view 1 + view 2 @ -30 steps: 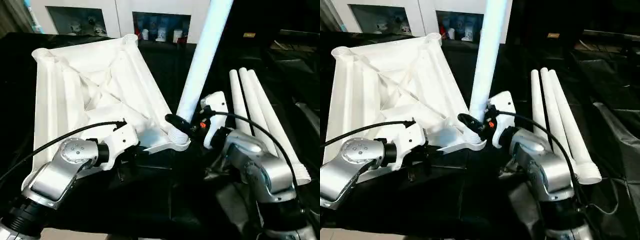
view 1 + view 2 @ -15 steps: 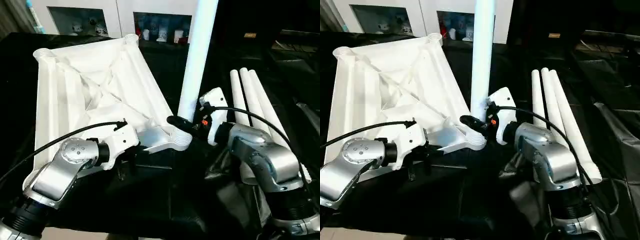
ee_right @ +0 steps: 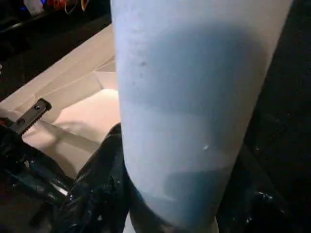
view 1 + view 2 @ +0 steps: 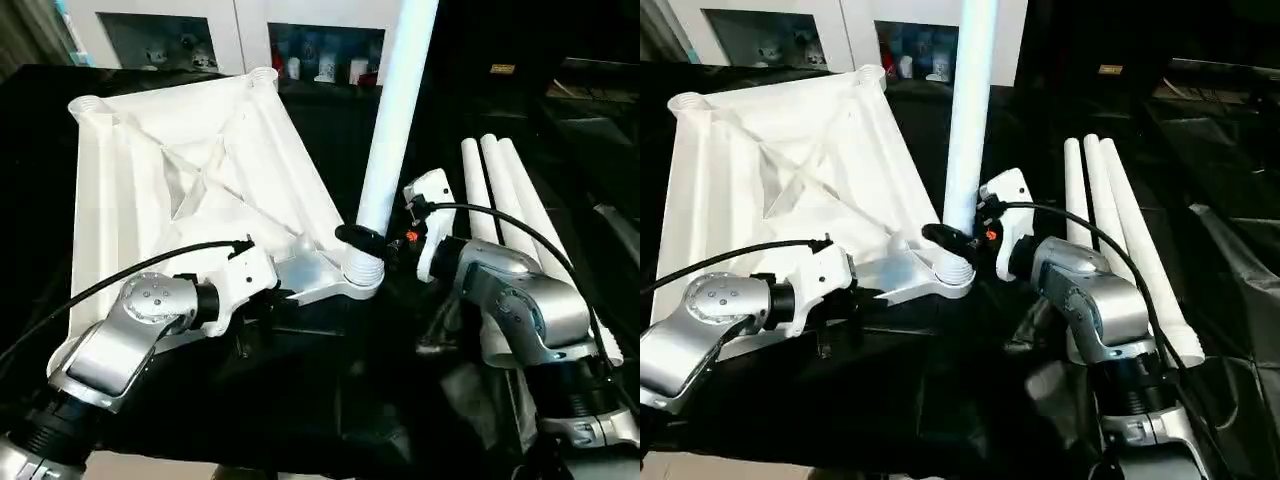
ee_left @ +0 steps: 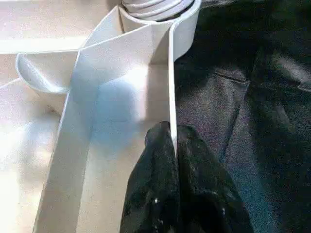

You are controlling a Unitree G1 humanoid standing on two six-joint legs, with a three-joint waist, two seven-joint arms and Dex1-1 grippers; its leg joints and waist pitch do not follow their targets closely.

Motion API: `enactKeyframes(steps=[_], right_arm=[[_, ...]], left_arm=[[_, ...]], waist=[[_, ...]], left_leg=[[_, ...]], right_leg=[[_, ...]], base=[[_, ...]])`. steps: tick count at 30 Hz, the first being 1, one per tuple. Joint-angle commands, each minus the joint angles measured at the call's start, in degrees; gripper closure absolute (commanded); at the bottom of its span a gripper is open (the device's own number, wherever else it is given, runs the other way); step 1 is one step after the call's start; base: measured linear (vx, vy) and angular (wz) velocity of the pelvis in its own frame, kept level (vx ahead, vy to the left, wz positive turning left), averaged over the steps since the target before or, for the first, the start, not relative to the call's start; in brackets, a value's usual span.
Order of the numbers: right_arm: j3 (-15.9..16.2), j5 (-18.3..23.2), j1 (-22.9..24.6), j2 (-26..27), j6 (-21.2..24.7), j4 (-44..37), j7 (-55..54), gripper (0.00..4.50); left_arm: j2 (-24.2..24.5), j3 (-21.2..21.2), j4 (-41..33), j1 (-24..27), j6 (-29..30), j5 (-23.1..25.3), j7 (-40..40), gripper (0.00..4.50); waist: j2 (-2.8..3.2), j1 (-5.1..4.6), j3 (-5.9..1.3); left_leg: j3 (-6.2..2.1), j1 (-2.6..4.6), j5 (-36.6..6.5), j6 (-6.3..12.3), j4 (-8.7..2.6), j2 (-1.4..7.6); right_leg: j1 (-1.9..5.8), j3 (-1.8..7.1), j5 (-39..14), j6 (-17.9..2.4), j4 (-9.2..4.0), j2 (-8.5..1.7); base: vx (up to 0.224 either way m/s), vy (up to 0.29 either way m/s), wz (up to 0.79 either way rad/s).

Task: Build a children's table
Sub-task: Insert table leg to table base

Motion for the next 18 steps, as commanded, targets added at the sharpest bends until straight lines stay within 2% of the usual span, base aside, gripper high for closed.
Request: enactKeyframes(steps=[1,7,9,16,18], right_arm=[[0.84,-0.33,1.66,0.48,0.48,2.45,0.29,2.64],[0.14,0.22,4.13,1.17,-1.41,3.09,0.75,2.64],[-0.18,0.24,5.52,1.73,-2.79,3.48,0.62,2.64],[-1.04,-1.36,8.67,3.70,-8.72,4.22,-0.94,2.64],[-0.98,-1.38,9.27,3.82,-8.86,3.75,-1.09,2.64]], left_arm=[[-0.97,0.97,1.21,-0.22,-0.76,0.40,1.53,4.50],[-2.21,2.02,2.12,-0.71,-0.96,0.31,3.04,4.50],[-2.54,2.14,2.34,-0.89,-0.88,0.26,3.23,4.50],[-2.78,2.28,2.69,-0.82,-1.02,0.39,3.20,4.50],[-2.88,2.36,2.65,-0.77,-0.97,0.38,3.22,4.50]], waist=[[-0.16,-0.29,-2.51],[-0.28,-0.28,-2.49],[-0.25,-0.15,-2.34],[-0.18,-0.08,-1.80],[-0.18,-0.04,-1.89]], left_leg=[[-1.72,1.10,-11.71,1.19,-5.00,4.41],[-1.71,1.13,-12.11,1.28,-5.19,4.52],[-1.55,1.37,-13.08,1.34,-5.27,4.55],[-1.72,1.28,-14.34,1.35,-5.92,4.61],[-1.60,1.37,-13.10,1.67,-6.07,4.65]], right_leg=[[1.71,3.25,-22.84,-11.08,-5.36,-5.18],[1.60,3.26,-23.96,-10.86,-5.55,-5.24],[1.27,3.40,-25.73,-10.31,-5.96,-5.33],[0.94,3.38,-30.53,-8.10,-6.57,-5.44],[1.02,3.32,-28.62,-8.10,-6.56,-5.31]], base=[[0.000,0.000,0.00],[0.000,0.000,0.00],[0.000,0.000,0.00],[0.000,0.000,0.00],[0.000,0.000,0.00]])
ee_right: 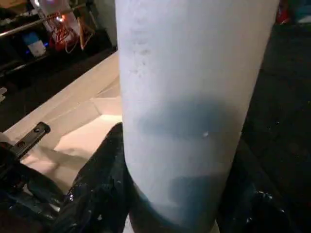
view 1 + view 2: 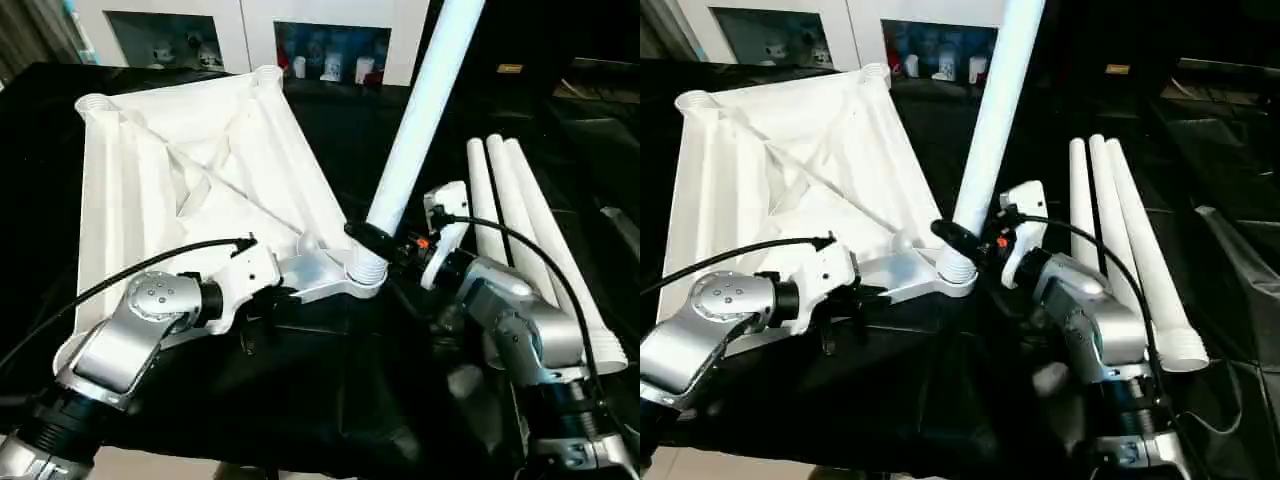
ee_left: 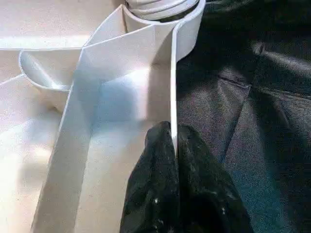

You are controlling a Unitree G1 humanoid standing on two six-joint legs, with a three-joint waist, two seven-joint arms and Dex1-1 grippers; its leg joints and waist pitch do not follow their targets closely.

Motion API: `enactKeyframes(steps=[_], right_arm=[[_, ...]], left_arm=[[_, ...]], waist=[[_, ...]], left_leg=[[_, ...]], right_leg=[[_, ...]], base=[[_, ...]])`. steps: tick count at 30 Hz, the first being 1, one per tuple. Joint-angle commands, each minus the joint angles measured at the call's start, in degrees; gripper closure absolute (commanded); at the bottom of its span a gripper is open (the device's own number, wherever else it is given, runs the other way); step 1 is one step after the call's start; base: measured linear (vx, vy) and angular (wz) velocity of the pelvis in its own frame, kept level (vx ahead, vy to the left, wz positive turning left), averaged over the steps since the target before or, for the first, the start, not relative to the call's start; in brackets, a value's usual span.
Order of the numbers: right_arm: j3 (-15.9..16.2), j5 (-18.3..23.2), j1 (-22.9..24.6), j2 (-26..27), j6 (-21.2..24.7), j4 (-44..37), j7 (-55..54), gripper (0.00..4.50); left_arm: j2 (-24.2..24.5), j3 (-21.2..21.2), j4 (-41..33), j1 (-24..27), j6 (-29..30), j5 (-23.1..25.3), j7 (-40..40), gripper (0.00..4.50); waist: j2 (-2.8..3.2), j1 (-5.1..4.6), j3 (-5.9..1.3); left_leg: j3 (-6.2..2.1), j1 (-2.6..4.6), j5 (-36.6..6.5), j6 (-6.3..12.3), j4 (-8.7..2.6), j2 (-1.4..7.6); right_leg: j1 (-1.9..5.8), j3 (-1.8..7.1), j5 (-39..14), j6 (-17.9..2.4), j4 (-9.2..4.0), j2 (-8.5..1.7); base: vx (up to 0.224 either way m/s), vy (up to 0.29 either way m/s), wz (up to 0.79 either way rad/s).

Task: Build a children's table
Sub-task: Insert table leg to table base

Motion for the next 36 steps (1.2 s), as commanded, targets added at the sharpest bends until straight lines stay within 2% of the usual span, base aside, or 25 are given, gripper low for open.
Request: enactKeyframes(steps=[1,2,4,6,9,10,13,15,16,20,21,24,26,29,30,32,34,36], right_arm=[[2.00,-2.51,3.37,0.22,1.80,2.53,-0.87,2.64],[2.11,-2.56,3.72,0.27,1.42,2.35,-1.04,2.64],[2.35,-2.77,4.76,0.51,0.45,1.81,-1.26,2.64],[2.30,-2.76,5.94,1.01,-0.73,1.07,-1.39,2.64],[2.02,-2.77,7.27,1.80,-2.88,0.26,-1.69,2.64],[1.93,-2.68,7.54,1.99,-3.45,0.13,-1.77,2.64],[1.44,-2.27,8.44,2.55,-5.21,-0.38,-1.69,2.64],[1.18,-2.09,9.13,2.78,-5.95,-0.83,-1.50,2.64],[1.31,-2.47,9.65,2.72,-6.96,-1.05,-1.27,2.64],[2.10,-3.33,10.84,2.37,-8.98,-1.53,-0.75,2.64],[2.77,-4.24,11.37,2.12,-10.14,-1.58,-0.70,2.64],[4.55,-6.26,12.36,1.74,-12.10,-2.08,-0.53,2.64],[5.47,-7.16,12.66,1.44,-12.20,-2.43,-0.60,2.64],[7.91,-9.51,12.86,0.38,-11.83,-2.98,-0.68,2.64],[8.44,-9.93,12.79,0.16,-11.84,-3.04,-0.60,2.64],[10.05,-10.77,11.98,-0.54,-10.09,-3.42,-0.34,2.64],[11.39,-11.20,10.86,-1.23,-7.74,-3.63,0.16,2.64],[11.90,-11.26,10.13,-1.54,-6.63,-3.73,0.53,2.64]], left_arm=[[-1.10,1.97,1.63,-0.33,-0.85,-0.21,3.20,4.50],[-1.23,2.07,1.62,-0.30,-0.83,-0.11,3.16,4.50],[-1.49,2.21,1.61,-0.31,-0.78,0.03,3.24,4.50],[-1.70,2.26,1.60,-0.31,-0.73,0.11,3.46,4.50],[-1.88,2.51,1.61,-0.33,-0.68,0.08,3.75,4.50],[-1.93,2.59,1.70,-0.35,-0.71,0.09,3.79,4.50],[-2.02,2.71,2.15,-0.51,-0.97,0.24,3.91,4.50],[-2.08,2.78,2.63,-0.79,-1.13,0.31,3.80,4.50],[-2.17,2.84,3.12,-1.04,-1.32,0.40,3.72,4.50],[-2.25,2.86,3.93,-1.49,-1.67,0.57,3.62,4.50],[-2.34,2.92,4.31,-1.72,-1.86,0.71,3.59,4.50],[-2.49,3.01,4.73,-2.00,-2.10,0.90,3.59,4.50],[-2.51,3.00,4.80,-2.05,-2.11,0.92,3.60,4.50],[-2.58,2.88,4.87,-2.08,-2.18,1.06,3.56,4.50],[-2.59,2.84,4.91,-2.09,-2.23,1.10,3.55,4.50],[-2.40,2.58,5.07,-2.19,-2.50,1.32,3.29,4.50],[-2.17,2.20,5.04,-2.18,-2.69,1.47,2.79,4.50],[-2.01,1.96,4.79,-2.05,-2.74,1.52,2.45,4.50]], waist=[[-0.41,-0.33,-1.91],[-0.27,-0.25,-1.93],[-0.46,-0.26,-1.38],[-0.51,-0.35,-1.10],[-0.49,-0.45,-0.59],[-0.62,-0.54,-0.51],[-0.50,-0.51,-0.36],[-0.43,-0.52,0.10],[-0.19,-0.45,0.17],[-0.12,-0.48,0.41],[0.11,-0.47,0.47],[0.08,-0.54,0.52],[0.12,-0.54,0.51],[-0.01,-0.71,0.49],[0.13,-0.74,0.42],[0.00,-0.72,0.29],[-0.24,-0.74,0.27],[-0.15,-0.77,0.24]], left_leg=[[-2.03,1.13,-12.59,1.89,-4.72,4.61],[-1.88,1.25,-12.25,2.03,-4.84,4.70],[-1.76,1.18,-14.42,2.12,-5.04,4.66],[-2.05,1.15,-16.55,1.71,-5.32,4.70],[-2.27,1.20,-18.67,1.24,-5.56,4.72],[-2.41,1.04,-18.52,1.30,-5.72,4.60],[-2.26,1.26,-17.50,1.75,-6.04,4.67],[-2.21,1.30,-18.18,1.87,-6.07,4.68],[-2.26,1.33,-18.26,1.85,-6.05,4.69],[-2.37,1.32,-18.85,1.77,-6.11,4.70],[-2.46,1.24,-19.04,1.79,-6.16,4.66],[-2.54,1.26,-19.93,1.54,-6.17,4.64],[-2.57,1.35,-20.28,1.34,-6.25,4.66],[-2.75,1.03,-20.87,1.24,-6.40,4.57],[-2.84,1.07,-20.73,1.11,-6.44,4.64],[-2.64,1.33,-20.12,1.32,-6.48,4.67],[-2.66,1.14,-19.37,1.59,-6.52,4.69],[-2.62,1.12,-18.48,1.82,-6.46,4.67]], right_leg=[[0.91,3.21,-27.76,-8.28,-5.68,-5.14],[0.88,3.20,-26.86,-8.56,-5.72,-5.14],[0.51,3.35,-28.19,-8.02,-6.03,-5.13],[0.37,3.35,-32.57,-6.53,-6.31,-5.31],[-0.05,3.40,-36.39,-4.87,-6.74,-5.43],[0.09,3.37,-37.74,-4.07,-6.94,-5.57],[-0.01,3.28,-36.77,-3.68,-7.29,-5.47],[-0.22,3.39,-38.35,-3.67,-7.57,-5.58],[-0.27,3.41,-38.85,-3.64,-7.61,-5.65],[-0.36,3.39,-41.10,-3.08,-7.87,-5.75],[-0.34,3.39,-41.69,-3.05,-7.86,-5.75],[-0.47,3.31,-43.57,-2.52,-8.09,-5.81],[-0.53,3.27,-44.09,-2.31,-8.19,-5.79],[-0.25,3.12,-44.97,-2.11,-8.22,-5.87],[-0.25,3.05,-44.75,-2.18,-8.19,-5.96],[-0.29,3.10,-43.01,-2.39,-8.28,-5.84],[-0.09,3.15,-41.77,-2.88,-8.09,-5.82],[-0.02,3.20,-40.94,-3.26,-7.94,-5.88]], base=[[0.000,0.000,0.00],[0.000,0.000,0.00],[0.000,0.000,0.00],[0.000,0.000,0.00],[0.000,0.000,0.00],[0.000,0.000,0.00],[0.000,0.000,0.00],[0.000,0.000,0.00],[0.000,0.000,0.00],[0.000,0.000,0.00],[0.000,0.000,0.00],[0.000,0.000,0.00],[0.000,0.000,0.00],[0.000,0.000,0.00],[0.000,0.000,0.00],[0.000,0.000,0.00],[0.000,0.000,0.00],[0.000,0.000,0.00]])
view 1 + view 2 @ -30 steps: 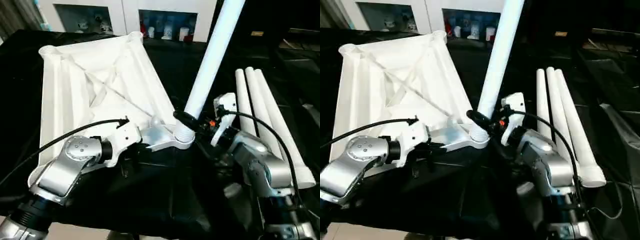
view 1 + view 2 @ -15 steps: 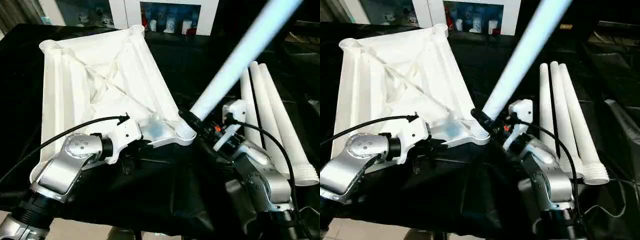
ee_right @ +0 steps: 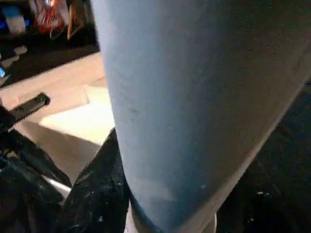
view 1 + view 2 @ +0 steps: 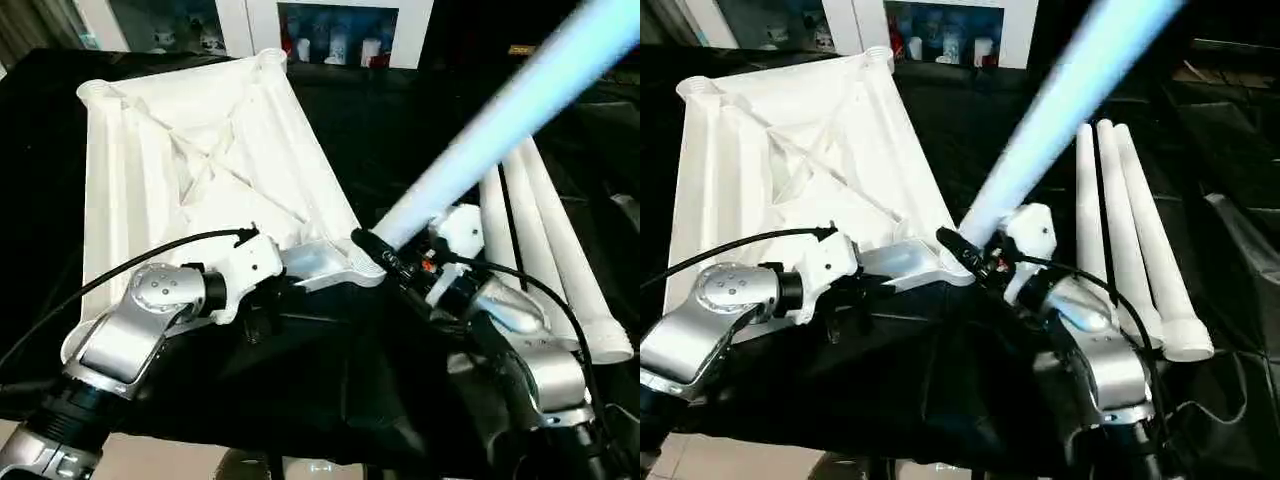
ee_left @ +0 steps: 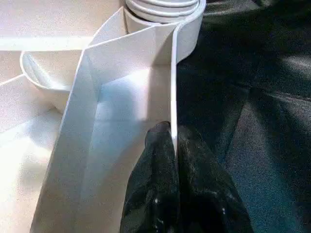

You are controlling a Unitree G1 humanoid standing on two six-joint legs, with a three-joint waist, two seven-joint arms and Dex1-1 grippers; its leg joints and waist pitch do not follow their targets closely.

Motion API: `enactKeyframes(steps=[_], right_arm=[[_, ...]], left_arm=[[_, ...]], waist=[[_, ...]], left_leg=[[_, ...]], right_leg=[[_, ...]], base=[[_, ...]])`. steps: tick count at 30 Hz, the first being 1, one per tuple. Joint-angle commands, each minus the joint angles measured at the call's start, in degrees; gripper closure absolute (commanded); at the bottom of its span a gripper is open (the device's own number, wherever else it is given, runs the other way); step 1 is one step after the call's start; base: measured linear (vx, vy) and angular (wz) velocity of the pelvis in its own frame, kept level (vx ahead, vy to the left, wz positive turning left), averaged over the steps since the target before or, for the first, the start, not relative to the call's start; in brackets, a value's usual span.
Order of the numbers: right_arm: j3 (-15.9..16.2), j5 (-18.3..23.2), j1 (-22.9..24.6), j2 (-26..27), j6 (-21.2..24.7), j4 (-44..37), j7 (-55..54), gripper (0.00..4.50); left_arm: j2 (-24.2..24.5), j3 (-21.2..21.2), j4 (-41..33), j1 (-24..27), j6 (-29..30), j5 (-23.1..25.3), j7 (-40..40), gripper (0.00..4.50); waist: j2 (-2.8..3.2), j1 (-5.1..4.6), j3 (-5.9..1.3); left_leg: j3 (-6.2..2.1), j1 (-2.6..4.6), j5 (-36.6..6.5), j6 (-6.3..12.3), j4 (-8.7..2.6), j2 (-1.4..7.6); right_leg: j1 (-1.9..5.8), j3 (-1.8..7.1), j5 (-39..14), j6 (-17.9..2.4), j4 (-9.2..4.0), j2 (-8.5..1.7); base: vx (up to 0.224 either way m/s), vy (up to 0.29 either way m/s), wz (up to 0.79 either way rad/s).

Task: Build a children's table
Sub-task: Insert table leg to table base

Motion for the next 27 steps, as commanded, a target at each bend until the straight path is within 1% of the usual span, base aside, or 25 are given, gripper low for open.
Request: enactKeyframes(steps=[1,2,3,5,6,8,10,11,12,13,15,17,18,20,21,23,24,25,27], right_arm=[[6.95,-0.93,2.81,0.33,6.67,3.50,3.15,2.64],[6.75,-0.04,1.73,0.50,8.41,3.52,3.54,2.64],[6.74,-0.02,1.70,0.51,8.46,3.52,3.55,2.64],[6.02,0.77,-0.92,0.57,10.75,4.01,4.25,2.64],[5.84,0.92,-1.79,0.46,11.30,4.25,4.59,2.64],[5.52,1.39,-3.99,-0.06,12.83,5.38,5.71,2.64],[5.59,1.77,-5.79,-0.78,14.82,6.47,6.73,2.64],[5.76,1.78,-6.21,-1.07,15.32,6.68,7.03,2.64],[6.36,1.14,-7.22,-1.78,15.59,7.56,7.82,2.64],[6.55,0.90,-7.68,-2.05,15.76,8.00,8.12,2.64],[6.85,0.22,-8.42,-2.42,15.30,8.81,8.56,2.64],[6.99,0.29,-9.09,-2.69,15.61,9.21,9.46,2.64],[7.21,0.30,-9.34,-2.89,15.85,9.21,10.06,2.64],[8.27,0.24,-9.94,-3.76,16.80,9.40,12.72,2.64],[8.92,0.15,-10.07,-4.22,17.04,9.47,13.98,2.64],[9.38,0.20,-10.23,-4.56,17.26,9.56,14.73,2.64],[9.93,0.18,-10.37,-4.98,17.49,9.72,15.54,2.64],[10.35,-0.06,-10.69,-5.28,17.49,10.34,16.07,2.64],[10.67,-0.45,-11.12,-5.50,17.21,11.42,16.56,2.64]], left_arm=[[-0.68,0.91,2.40,0.00,-0.54,1.00,2.30,4.50],[-0.44,0.61,2.25,0.13,-0.66,1.21,1.91,4.50],[-0.43,0.60,2.25,0.14,-0.66,1.22,1.90,4.50],[0.14,0.02,1.96,0.33,-0.92,1.64,1.18,4.50],[0.24,-0.08,1.85,0.38,-0.95,1.68,0.96,4.50],[0.27,-0.17,1.59,0.41,-0.86,1.64,0.74,4.50],[0.27,-0.27,1.62,0.27,-0.90,1.63,0.59,4.50],[0.28,-0.32,1.64,0.24,-0.94,1.64,0.56,4.50],[0.40,-0.46,1.69,0.16,-1.18,1.72,0.37,4.50],[0.42,-0.49,1.69,0.12,-1.23,1.74,0.30,4.50],[0.45,-0.50,1.73,0.05,-1.25,1.80,0.21,4.50],[0.59,-0.61,1.82,-0.10,-1.23,1.96,0.00,4.50],[0.64,-0.65,1.88,-0.16,-1.16,1.96,-0.15,4.50],[0.76,-0.78,1.97,-0.30,-0.75,1.88,-0.76,4.50],[0.92,-0.86,1.93,-0.34,-0.46,1.82,-1.14,4.50],[1.01,-0.89,1.90,-0.35,-0.27,1.81,-1.40,4.50],[1.19,-1.00,1.93,-0.41,-0.05,1.83,-1.76,4.50],[1.50,-1.22,2.03,-0.52,0.33,1.95,-2.22,4.50],[2.03,-1.59,2.13,-0.64,0.92,2.18,-2.85,4.50]], waist=[[-0.79,-0.45,-1.69],[-0.87,-0.45,-1.61],[-0.84,-0.54,-1.70],[-1.01,-0.55,-1.82],[-0.87,-0.58,-1.87],[-1.19,-0.65,-1.96],[-1.06,-0.63,-2.00],[-1.13,-0.56,-2.14],[-1.18,-0.48,-2.29],[-1.18,-0.47,-2.29],[-1.31,-0.34,-2.74],[-1.26,-0.20,-2.87],[-1.20,-0.08,-2.98],[-1.23,-0.01,-3.08],[-1.23,0.04,-3.06],[-1.24,0.09,-2.98],[-1.28,0.06,-3.11],[-1.27,0.07,-3.25],[-1.25,0.06,-3.40]], left_leg=[[-3.08,1.20,-19.23,1.81,-4.10,4.87],[-3.05,1.32,-19.36,1.92,-3.99,4.80],[-3.15,1.11,-19.05,1.87,-4.04,4.78],[-3.16,1.16,-18.91,1.81,-4.02,4.79],[-3.14,1.32,-18.79,1.62,-3.99,4.85],[-3.06,1.38,-18.82,1.44,-3.91,4.89],[-3.01,1.56,-18.49,1.32,-3.81,4.91],[-2.93,1.59,-17.61,1.32,-3.79,4.95],[-2.79,1.64,-17.00,1.34,-3.70,4.98],[-2.75,1.57,-16.68,1.41,-3.72,4.99],[-2.45,1.55,-14.24,1.80,-3.55,5.04],[-2.25,1.53,-12.91,2.16,-3.42,5.03],[-2.06,1.68,-12.19,2.36,-3.30,5.06],[-1.94,1.59,-11.97,2.52,-3.30,5.04],[-1.99,1.47,-13.22,2.40,-3.24,4.95],[-2.01,1.82,-15.50,1.99,-3.06,4.99],[-2.08,1.73,-15.52,1.85,-3.00,4.96],[-2.14,1.64,-14.94,1.88,-3.00,4.94],[-1.92,1.65,-13.17,2.43,-2.87,4.94]], right_leg=[[0.04,3.16,-40.76,-3.66,-5.88,-5.78],[-0.06,3.21,-41.32,-3.62,-6.00,-5.82],[0.19,3.11,-41.36,-3.73,-5.89,-5.86],[0.21,3.06,-41.30,-3.81,-5.85,-5.82],[0.16,3.07,-40.60,-4.31,-5.75,-5.81],[0.21,3.05,-40.30,-4.66,-5.74,-5.82],[0.23,3.08,-39.33,-5.24,-5.66,-5.83],[0.36,3.08,-37.89,-5.72,-5.50,-5.79],[0.44,3.07,-36.51,-6.15,-5.35,-5.73],[0.53,3.07,-35.77,-6.39,-5.27,-5.73],[0.88,3.08,-31.35,-7.84,-4.80,-5.65],[1.08,3.07,-28.81,-8.90,-4.51,-5.58],[1.11,3.10,-27.26,-9.43,-4.37,-5.52],[1.38,3.02,-25.74,-10.19,-4.14,-5.45],[1.41,3.08,-26.38,-10.14,-4.10,-5.48],[1.03,3.27,-28.99,-9.80,-4.23,-5.46],[1.18,3.27,-29.31,-9.64,-4.16,-5.50],[1.36,3.20,-28.58,-9.71,-4.01,-5.48],[1.37,3.13,-24.47,-10.66,-3.64,-5.21]], base=[[0.000,0.000,0.00],[0.000,0.000,0.00],[0.000,0.000,0.00],[0.000,0.000,0.00],[0.000,0.000,0.00],[0.000,0.000,0.00],[0.000,0.000,0.00],[0.000,0.000,0.00],[0.000,0.000,0.00],[0.000,0.000,0.00],[0.000,0.000,0.00],[0.000,0.000,0.00],[0.000,0.000,0.00],[0.000,0.000,0.00],[0.000,0.000,0.00],[0.000,0.000,0.00],[0.000,0.000,0.00],[0.000,0.000,0.00],[0.000,0.000,0.00]])
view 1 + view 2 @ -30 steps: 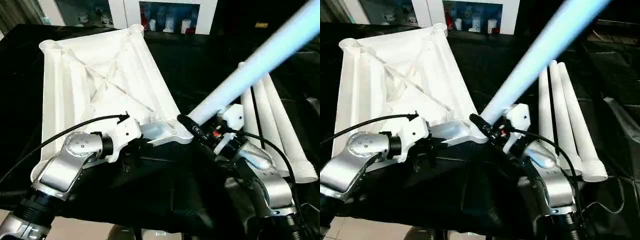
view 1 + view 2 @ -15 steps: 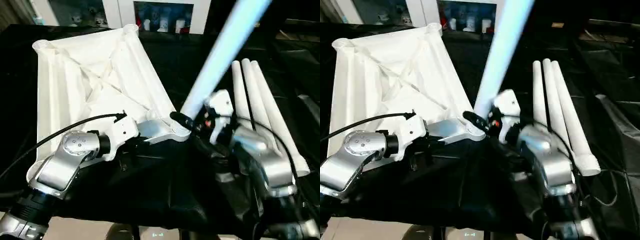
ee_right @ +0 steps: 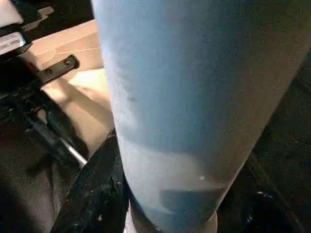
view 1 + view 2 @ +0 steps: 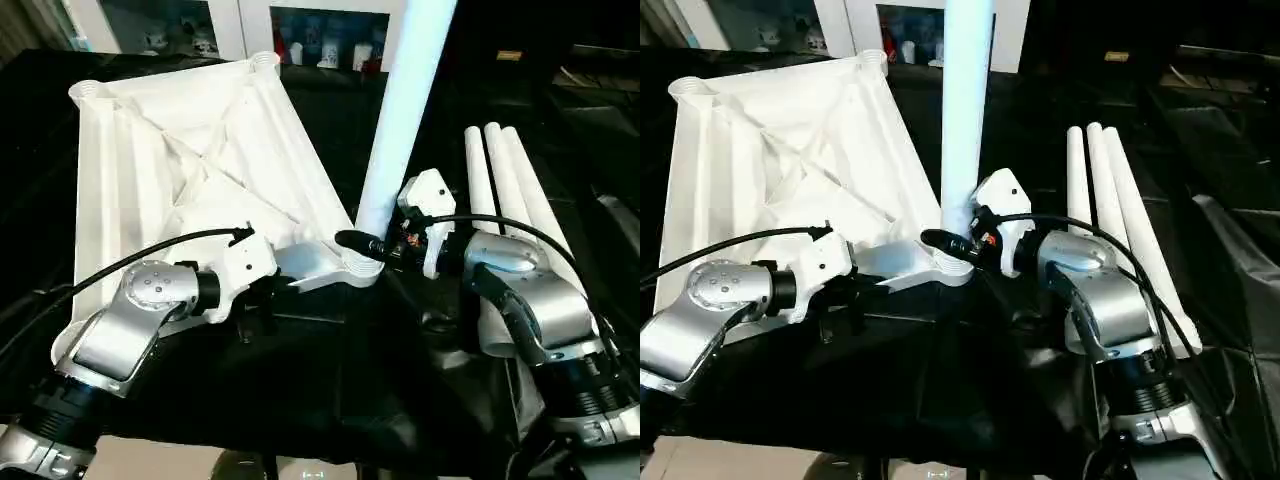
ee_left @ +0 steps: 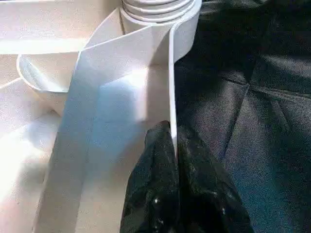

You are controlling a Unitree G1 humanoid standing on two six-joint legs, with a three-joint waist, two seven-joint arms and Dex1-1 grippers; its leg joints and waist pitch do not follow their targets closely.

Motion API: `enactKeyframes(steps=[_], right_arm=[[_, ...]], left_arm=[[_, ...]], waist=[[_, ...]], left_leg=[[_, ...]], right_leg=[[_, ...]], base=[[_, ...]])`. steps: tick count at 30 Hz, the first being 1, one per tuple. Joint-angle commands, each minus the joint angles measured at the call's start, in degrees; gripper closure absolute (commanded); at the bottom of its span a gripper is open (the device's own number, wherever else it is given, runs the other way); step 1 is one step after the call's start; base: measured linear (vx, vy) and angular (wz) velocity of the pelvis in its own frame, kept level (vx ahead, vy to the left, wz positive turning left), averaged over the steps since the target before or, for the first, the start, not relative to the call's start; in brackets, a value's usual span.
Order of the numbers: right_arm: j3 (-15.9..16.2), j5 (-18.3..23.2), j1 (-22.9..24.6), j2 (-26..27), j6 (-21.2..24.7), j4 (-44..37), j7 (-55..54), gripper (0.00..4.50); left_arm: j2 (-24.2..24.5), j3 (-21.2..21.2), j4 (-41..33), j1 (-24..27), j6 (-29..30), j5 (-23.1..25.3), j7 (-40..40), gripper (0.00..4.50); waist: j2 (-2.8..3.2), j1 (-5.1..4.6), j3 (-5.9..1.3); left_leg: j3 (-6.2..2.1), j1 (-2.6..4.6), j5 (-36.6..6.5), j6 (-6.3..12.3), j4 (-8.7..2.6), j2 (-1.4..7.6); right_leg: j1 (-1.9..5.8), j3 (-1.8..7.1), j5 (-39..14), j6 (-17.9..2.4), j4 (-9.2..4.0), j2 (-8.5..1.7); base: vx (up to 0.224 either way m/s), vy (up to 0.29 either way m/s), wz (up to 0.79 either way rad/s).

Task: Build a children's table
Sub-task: Insert table leg to table base

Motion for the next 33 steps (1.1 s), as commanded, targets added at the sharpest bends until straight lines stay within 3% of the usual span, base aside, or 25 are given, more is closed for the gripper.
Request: enactKeyframes(steps=[1,4,6,8,11,13,16,21,31,33], right_arm=[[7.09,-0.62,2.90,0.61,4.13,4.84,3.48,2.64],[7.14,-1.09,2.36,0.43,3.47,6.39,4.14,2.64],[6.93,-1.28,2.29,0.42,3.49,6.85,4.54,2.64],[6.83,-1.62,2.63,0.33,3.14,7.15,4.73,2.64],[7.02,-2.17,3.53,0.33,2.26,7.20,4.60,2.64],[7.11,-2.17,4.10,0.40,2.08,6.77,4.55,2.64],[7.01,-2.05,4.49,0.48,2.01,6.45,4.51,2.64],[6.80,-2.33,4.54,0.91,1.67,6.56,4.42,2.64],[4.94,-3.23,4.98,3.41,0.06,7.52,0.22,2.64],[5.00,-3.23,5.12,3.48,0.12,7.35,0.19,2.64]], left_arm=[[0.36,-1.76,1.86,-0.25,0.92,1.26,-0.24,4.50],[1.23,-2.58,1.97,-0.62,1.69,2.01,-1.23,4.50],[1.68,-3.02,2.05,-0.83,1.90,2.70,-1.36,4.50],[2.26,-3.71,2.68,-1.29,0.87,4.30,-1.15,4.50],[2.87,-4.40,3.18,-1.65,-0.04,5.90,-1.07,4.50],[3.15,-4.59,2.91,-1.54,0.18,6.04,-1.57,4.50],[3.74,-5.06,2.74,-1.64,0.52,6.39,-2.35,4.50],[4.66,-5.66,3.05,-2.30,1.18,6.33,-3.07,4.50],[5.39,-6.11,4.26,-3.36,2.43,8.16,-2.36,4.50],[5.48,-6.21,4.24,-3.35,2.14,8.21,-2.28,4.50]], waist=[[-0.19,-0.07,-3.04],[-0.10,-0.12,-3.33],[-0.12,-0.09,-3.34],[-0.21,-0.09,-3.19],[-0.30,-0.02,-2.88],[-0.36,-0.05,-2.86],[-0.38,-0.02,-3.03],[-0.18,-0.05,-3.11],[-0.30,-0.22,-3.01],[-0.37,-0.28,-2.95]], left_leg=[[-2.13,1.08,-13.99,2.16,-3.31,4.62],[-2.13,0.98,-13.14,2.29,-3.29,4.66],[-2.10,1.25,-14.95,1.85,-3.36,4.74],[-2.27,1.25,-16.78,1.24,-3.52,4.76],[-2.59,1.88,-21.11,0.02,-3.62,4.70],[-2.90,1.82,-21.77,-0.27,-3.77,4.73],[-2.86,1.82,-20.85,-0.07,-3.82,4.81],[-2.64,1.66,-20.39,-0.17,-3.87,4.81],[-3.00,1.64,-22.24,-0.80,-4.08,4.85],[-3.16,1.64,-23.22,-0.86,-4.08,4.74]], right_leg=[[1.31,3.19,-24.22,-10.42,-4.77,-5.23],[1.60,3.05,-21.30,-11.40,-4.37,-5.08],[1.50,3.05,-21.86,-11.57,-4.51,-5.03],[1.52,3.04,-24.06,-11.23,-4.69,-5.10],[1.14,3.17,-31.63,-9.13,-5.44,-5.37],[1.12,3.18,-34.57,-7.81,-5.64,-5.50],[1.07,3.25,-32.96,-7.85,-5.57,-5.41],[1.25,3.19,-27.34,-9.83,-5.06,-5.14],[1.07,3.20,-31.75,-8.60,-5.38,-5.34],[1.00,3.21,-35.16,-7.55,-5.67,-5.50]], base=[[0.000,0.000,0.00],[0.000,0.000,0.00],[0.000,0.000,0.00],[0.000,0.000,0.00],[0.000,0.000,0.00],[0.000,0.000,0.00],[0.000,0.000,0.00],[0.000,0.000,0.00],[0.000,0.000,0.00],[0.000,0.000,0.00]])
